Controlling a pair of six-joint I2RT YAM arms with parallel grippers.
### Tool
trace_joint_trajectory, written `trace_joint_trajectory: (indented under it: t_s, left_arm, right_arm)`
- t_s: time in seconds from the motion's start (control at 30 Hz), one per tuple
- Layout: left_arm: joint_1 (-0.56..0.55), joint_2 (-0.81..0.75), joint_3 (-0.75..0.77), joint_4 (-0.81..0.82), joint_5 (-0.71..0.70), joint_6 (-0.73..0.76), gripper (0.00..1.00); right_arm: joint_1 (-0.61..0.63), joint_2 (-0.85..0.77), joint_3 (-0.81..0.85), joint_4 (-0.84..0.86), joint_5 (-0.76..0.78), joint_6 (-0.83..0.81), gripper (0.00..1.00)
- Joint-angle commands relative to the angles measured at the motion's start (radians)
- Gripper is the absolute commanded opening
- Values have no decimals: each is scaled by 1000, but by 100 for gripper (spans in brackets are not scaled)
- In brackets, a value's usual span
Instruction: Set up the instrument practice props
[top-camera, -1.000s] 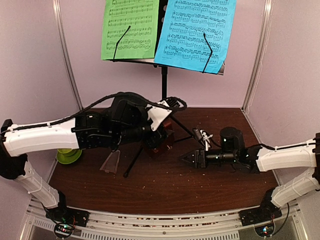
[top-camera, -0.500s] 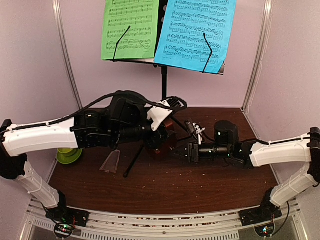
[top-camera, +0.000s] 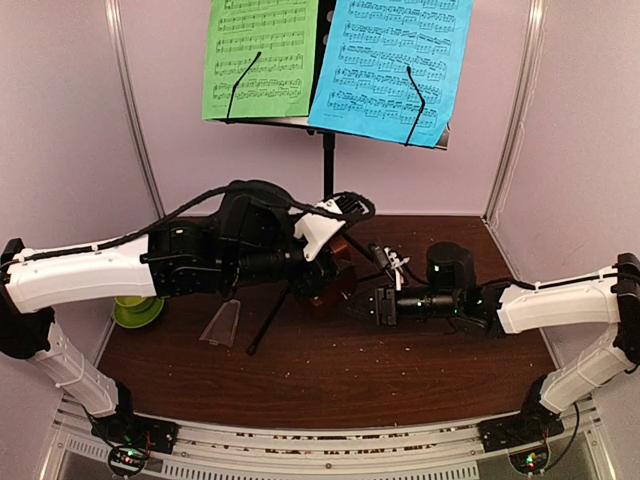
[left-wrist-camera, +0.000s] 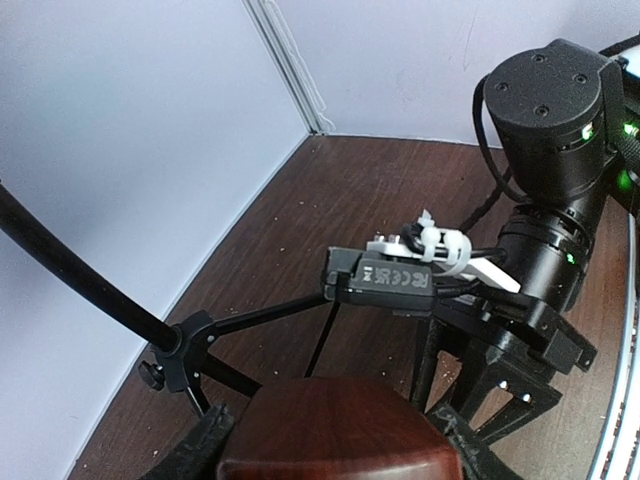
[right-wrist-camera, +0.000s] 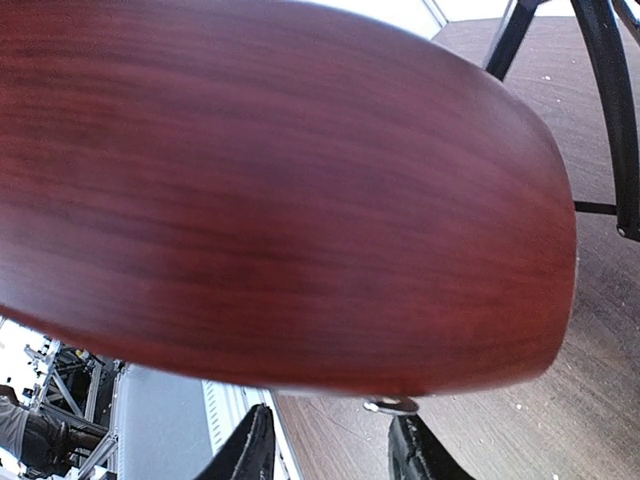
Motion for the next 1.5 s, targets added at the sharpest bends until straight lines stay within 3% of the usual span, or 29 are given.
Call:
trace_joint_trajectory:
  t_s: [0.0, 0.27, 0.7, 0.93, 1.13, 1.23, 1.47]
  left_arm:
    - [-1, -64, 45, 145, -5, 42, 8]
    - [-1, -68, 38, 151, 23, 49, 8]
    - [-1, -66, 21, 174, 62, 53, 7]
    - [-1, -63, 18, 185, 47, 56, 7]
    - [-1, -70, 16, 198, 35, 60, 6]
    - [-1, -81, 12, 217, 33, 68, 6]
    - [-1, -94, -19, 284, 21, 97, 6]
  right_arm:
    - [4, -32, -28, -14, 28, -14, 40]
    - [4, -20, 1, -52, 49, -12, 47]
    - [3, -38, 60, -35, 51, 10, 39]
    - [3, -38, 74, -60, 36, 13, 15]
    - [-20, -15, 44, -24, 34, 95, 0]
    - [-43, 6, 31, 34, 10, 177, 0]
    - [-114, 113, -35, 413, -102, 516, 0]
